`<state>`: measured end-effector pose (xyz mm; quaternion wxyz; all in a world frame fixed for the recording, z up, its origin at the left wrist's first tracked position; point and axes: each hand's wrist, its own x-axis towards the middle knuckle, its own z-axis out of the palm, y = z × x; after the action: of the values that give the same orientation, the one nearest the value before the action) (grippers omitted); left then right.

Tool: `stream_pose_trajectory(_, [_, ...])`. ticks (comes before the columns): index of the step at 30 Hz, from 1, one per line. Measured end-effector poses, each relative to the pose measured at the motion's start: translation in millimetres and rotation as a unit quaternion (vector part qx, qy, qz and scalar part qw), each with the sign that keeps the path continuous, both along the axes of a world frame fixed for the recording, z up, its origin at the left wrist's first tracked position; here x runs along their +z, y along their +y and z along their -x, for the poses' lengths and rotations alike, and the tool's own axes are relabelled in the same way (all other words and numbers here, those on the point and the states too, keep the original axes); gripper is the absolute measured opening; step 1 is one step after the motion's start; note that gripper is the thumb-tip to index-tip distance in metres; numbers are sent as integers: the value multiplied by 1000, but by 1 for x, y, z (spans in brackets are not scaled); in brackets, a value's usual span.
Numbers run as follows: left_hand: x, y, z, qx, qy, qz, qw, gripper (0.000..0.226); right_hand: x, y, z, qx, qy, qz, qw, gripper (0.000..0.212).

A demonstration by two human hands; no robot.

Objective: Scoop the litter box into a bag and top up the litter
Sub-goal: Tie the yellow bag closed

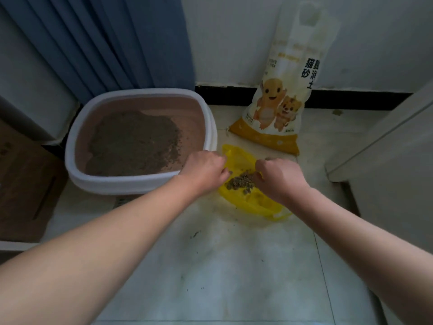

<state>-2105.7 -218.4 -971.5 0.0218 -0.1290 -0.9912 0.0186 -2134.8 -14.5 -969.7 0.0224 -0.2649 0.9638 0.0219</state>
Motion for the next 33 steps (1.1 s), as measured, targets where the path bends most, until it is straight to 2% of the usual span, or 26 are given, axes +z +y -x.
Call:
stream_pose_trajectory(10, [-43, 14, 11, 71, -3, -61, 996, 51, -62, 13, -6, -67, 19, 89, 994, 21])
stream_pose_trajectory(17, [-48, 16, 25, 122, -20, -74, 990, 54, -78, 20, -6, -106, 8, 83, 991, 23])
stream_pose_trajectory(20, [-49, 16, 29, 127, -33, -93, 987, 44, -82, 27, -4, -133, -13, 82, 988, 27])
stream_pose_trajectory(23, [-56, 19, 25, 106, -17, -138, 985, 23, -95, 34, -2, -163, -78, 27, 983, 41])
stream_pose_trajectory(27, [-68, 24, 13, 84, 11, -208, 975, 15, -117, 43, -10, -172, -151, -30, 973, 47])
stream_pose_trajectory(30, [-71, 24, 9, 97, 20, -239, 966, 13, -124, 51, -17, -183, -149, 3, 972, 51])
stream_pose_trajectory(33, [-73, 22, 7, 86, 16, -238, 967, 14, -123, 58, -21, -225, -116, 50, 966, 65])
